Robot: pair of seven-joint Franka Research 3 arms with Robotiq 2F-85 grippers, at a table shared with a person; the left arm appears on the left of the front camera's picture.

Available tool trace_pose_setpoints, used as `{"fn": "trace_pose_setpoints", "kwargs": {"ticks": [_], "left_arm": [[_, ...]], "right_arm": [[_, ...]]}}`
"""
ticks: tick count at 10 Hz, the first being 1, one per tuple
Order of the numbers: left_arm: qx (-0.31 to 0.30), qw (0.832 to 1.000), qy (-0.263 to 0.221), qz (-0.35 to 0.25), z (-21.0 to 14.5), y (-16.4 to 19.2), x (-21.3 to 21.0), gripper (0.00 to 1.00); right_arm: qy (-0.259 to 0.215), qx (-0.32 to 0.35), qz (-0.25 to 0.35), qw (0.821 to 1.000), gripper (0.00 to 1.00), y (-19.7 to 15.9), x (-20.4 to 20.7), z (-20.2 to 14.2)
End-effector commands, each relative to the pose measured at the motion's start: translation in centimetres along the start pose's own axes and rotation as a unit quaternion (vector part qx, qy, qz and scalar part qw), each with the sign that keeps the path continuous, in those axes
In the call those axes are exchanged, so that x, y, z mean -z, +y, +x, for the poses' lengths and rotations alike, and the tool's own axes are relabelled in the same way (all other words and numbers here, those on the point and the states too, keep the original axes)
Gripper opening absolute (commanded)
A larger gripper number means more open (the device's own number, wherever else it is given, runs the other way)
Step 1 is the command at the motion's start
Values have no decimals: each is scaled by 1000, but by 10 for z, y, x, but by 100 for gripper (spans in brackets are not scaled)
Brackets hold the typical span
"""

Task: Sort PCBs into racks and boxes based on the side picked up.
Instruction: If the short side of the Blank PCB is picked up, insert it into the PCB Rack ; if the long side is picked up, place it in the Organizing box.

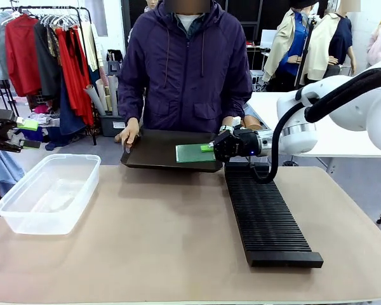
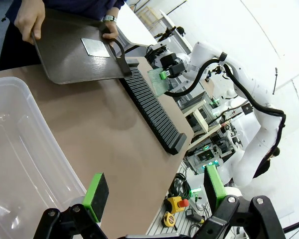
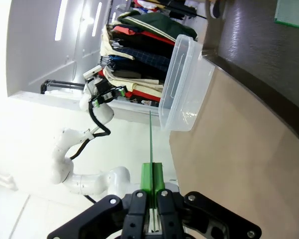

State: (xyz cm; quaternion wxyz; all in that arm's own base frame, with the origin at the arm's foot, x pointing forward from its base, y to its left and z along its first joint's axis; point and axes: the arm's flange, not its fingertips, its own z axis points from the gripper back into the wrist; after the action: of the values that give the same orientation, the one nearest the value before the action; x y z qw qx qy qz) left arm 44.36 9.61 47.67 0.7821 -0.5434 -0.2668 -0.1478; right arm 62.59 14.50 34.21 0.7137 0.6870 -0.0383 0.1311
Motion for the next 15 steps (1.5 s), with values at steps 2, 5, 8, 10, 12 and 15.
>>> {"fn": "trace_pose_setpoints", "kwargs": {"ticks": [2,5,8,10,12,15], "left_arm": [[1,1000,-2,0,1,-1,-1,100],[1,1000,-2,0,1,-1,-1,100],[1,1000,-2,0,1,-1,-1,100],[1,1000,-2,0,1,-1,-1,100],[1,1000,-2,0,1,-1,-1,100],[1,1000,-2,0,1,-1,-1,100]], "right_arm": [[22,-61,38,997,0,11,-47,-7],[-18,-131,12,991,0,14,-95,-16],[-49,-230,-32,972,0,4,-133,-25],[-18,-299,-57,952,0,-1,-157,-31],[-7,-352,-40,935,0,-5,-169,-37],[13,-397,-45,917,0,-15,-175,-43]]}}
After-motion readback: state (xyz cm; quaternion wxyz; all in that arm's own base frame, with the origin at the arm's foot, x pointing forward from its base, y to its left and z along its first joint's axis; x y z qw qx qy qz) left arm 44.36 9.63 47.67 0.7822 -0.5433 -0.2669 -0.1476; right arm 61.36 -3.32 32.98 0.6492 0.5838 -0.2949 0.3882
